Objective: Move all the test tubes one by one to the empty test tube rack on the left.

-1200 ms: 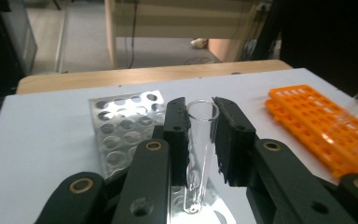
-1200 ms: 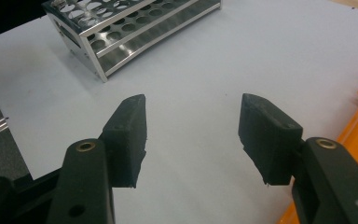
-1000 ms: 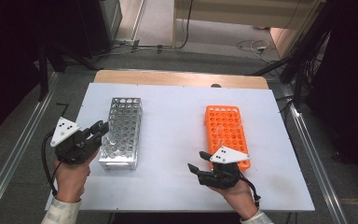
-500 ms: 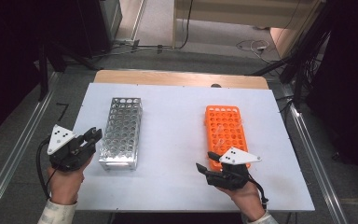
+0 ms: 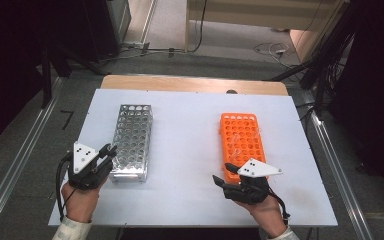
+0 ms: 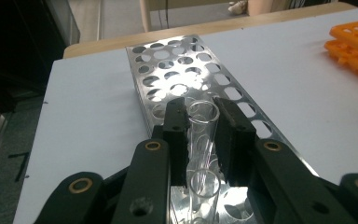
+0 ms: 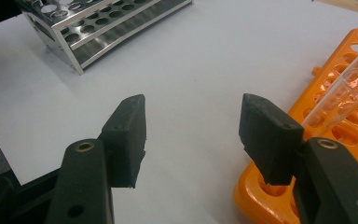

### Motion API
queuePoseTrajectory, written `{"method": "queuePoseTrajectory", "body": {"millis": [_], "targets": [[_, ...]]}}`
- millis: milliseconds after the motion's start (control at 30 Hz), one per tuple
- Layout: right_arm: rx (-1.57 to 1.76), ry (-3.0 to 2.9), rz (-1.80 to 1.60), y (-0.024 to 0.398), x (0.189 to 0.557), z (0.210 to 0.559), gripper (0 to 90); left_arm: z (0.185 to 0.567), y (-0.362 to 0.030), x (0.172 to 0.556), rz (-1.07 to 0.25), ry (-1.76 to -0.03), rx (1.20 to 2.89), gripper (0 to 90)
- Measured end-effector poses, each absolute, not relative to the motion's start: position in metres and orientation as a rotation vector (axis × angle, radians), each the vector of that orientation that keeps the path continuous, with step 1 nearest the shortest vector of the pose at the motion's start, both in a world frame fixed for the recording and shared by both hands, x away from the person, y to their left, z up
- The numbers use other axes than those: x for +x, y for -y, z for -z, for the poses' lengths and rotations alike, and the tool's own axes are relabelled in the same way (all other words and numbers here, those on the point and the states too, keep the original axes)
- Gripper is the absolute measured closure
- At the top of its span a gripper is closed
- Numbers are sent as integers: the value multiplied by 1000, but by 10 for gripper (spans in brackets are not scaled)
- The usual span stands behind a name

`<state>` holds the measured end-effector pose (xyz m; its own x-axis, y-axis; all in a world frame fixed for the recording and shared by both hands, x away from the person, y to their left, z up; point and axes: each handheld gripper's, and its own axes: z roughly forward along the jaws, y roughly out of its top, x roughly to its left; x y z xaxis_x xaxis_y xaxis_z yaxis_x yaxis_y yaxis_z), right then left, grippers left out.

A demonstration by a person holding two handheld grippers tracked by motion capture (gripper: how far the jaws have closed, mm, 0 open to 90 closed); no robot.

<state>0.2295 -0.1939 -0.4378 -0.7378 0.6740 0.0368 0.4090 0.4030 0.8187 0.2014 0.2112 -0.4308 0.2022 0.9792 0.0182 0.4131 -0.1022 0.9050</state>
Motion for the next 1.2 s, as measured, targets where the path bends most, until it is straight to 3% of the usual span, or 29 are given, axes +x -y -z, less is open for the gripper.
{"method": "queuePoseTrajectory", "body": {"millis": [467,800,1200], "targets": [[947,-2371,-1240,194,231,440,398,437,-211,203,-816,-1363,1682,729],[950,-2358,-1252,197,229,438,399,433,-212,200,-820,-1345,1642,660],[1019,-2287,-1245,223,230,435,398,424,-199,195,-755,-1310,1563,271]]}}
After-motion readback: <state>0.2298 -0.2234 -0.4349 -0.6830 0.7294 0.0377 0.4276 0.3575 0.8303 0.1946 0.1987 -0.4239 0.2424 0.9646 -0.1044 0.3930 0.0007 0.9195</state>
